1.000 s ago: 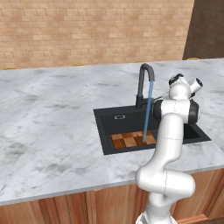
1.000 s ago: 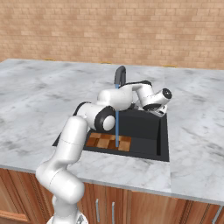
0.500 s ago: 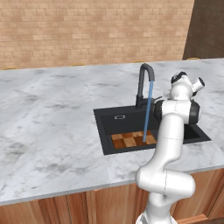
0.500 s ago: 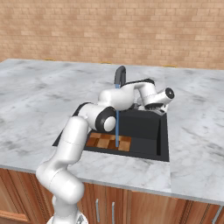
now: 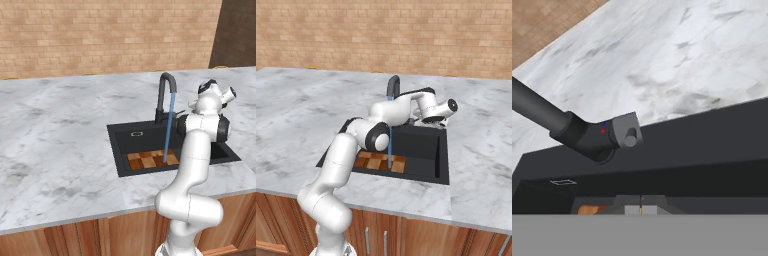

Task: Turn on the sink faucet with hot water and rinse the cutting board for ten seconds, then turn off the faucet. Push the cutting board to reach the water if necessary.

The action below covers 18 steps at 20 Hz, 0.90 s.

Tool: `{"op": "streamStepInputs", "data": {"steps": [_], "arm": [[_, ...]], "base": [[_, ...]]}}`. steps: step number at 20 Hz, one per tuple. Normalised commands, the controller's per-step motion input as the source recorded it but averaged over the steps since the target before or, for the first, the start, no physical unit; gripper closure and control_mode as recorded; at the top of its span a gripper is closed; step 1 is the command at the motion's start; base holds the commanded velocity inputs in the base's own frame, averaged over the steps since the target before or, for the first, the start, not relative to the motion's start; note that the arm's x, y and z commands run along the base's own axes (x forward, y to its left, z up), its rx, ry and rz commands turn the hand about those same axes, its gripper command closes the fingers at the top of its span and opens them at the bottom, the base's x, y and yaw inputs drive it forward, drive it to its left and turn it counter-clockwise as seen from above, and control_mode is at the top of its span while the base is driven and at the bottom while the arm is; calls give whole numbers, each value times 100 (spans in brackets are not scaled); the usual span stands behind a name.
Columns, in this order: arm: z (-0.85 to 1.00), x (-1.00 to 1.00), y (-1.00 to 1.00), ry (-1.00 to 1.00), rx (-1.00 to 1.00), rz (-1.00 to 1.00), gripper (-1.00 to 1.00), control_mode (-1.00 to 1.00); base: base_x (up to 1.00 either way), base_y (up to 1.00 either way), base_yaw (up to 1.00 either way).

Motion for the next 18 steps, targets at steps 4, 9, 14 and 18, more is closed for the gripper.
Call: {"op": "streamStepInputs", "data": {"steps": [4, 9, 14, 18], "arm": [[0, 5, 2, 0, 0, 4, 100, -100], [0, 16, 11, 0, 0, 3, 100, -100], [0, 18, 12, 0, 0, 3, 100, -100], [0, 3, 1, 0, 0, 5, 100, -100]], "base": [[0, 0, 0], [0, 0, 0], [0, 0, 0], [0, 0, 0]]}}
